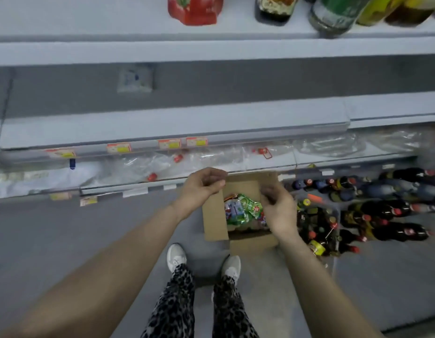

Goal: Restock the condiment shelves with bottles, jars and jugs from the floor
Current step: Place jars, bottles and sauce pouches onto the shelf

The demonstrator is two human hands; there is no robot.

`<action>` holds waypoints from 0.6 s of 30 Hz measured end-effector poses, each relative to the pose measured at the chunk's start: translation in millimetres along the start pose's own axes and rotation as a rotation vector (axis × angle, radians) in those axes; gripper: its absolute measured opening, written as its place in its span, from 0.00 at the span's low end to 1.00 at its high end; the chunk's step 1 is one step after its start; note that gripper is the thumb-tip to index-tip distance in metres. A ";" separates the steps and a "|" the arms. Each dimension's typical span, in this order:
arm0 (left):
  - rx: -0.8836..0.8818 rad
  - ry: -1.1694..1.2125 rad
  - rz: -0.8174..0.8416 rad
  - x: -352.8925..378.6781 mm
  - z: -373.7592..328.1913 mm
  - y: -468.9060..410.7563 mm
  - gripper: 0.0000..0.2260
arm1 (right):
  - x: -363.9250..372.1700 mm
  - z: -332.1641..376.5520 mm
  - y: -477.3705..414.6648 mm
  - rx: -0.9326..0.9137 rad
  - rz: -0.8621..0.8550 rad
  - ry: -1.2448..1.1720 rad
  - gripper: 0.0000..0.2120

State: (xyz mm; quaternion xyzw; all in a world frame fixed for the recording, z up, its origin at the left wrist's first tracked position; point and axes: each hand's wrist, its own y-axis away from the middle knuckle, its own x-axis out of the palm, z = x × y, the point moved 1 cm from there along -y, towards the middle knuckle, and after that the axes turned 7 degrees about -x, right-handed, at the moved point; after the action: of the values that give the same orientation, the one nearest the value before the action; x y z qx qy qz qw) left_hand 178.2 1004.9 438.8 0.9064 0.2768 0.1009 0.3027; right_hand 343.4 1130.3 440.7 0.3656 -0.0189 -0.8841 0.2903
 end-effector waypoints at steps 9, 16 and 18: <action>-0.184 -0.114 0.025 89.0 147.6 -92.3 0.14 | 30.0 -176.9 -20.5 0.134 0.060 0.070 0.11; -0.284 -0.191 0.038 136.1 270.0 -187.3 0.19 | 90.9 -313.6 -56.2 0.196 0.172 0.148 0.15; -0.316 -0.196 0.036 147.6 297.5 -210.8 0.20 | 109.8 -341.8 -68.4 0.225 0.189 0.141 0.15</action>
State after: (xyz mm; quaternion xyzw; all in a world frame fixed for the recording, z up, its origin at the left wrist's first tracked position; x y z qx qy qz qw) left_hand 311.5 1081.2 76.7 0.8579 0.2105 0.0599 0.4649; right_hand 472.0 1190.3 104.0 0.4536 -0.1317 -0.8173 0.3301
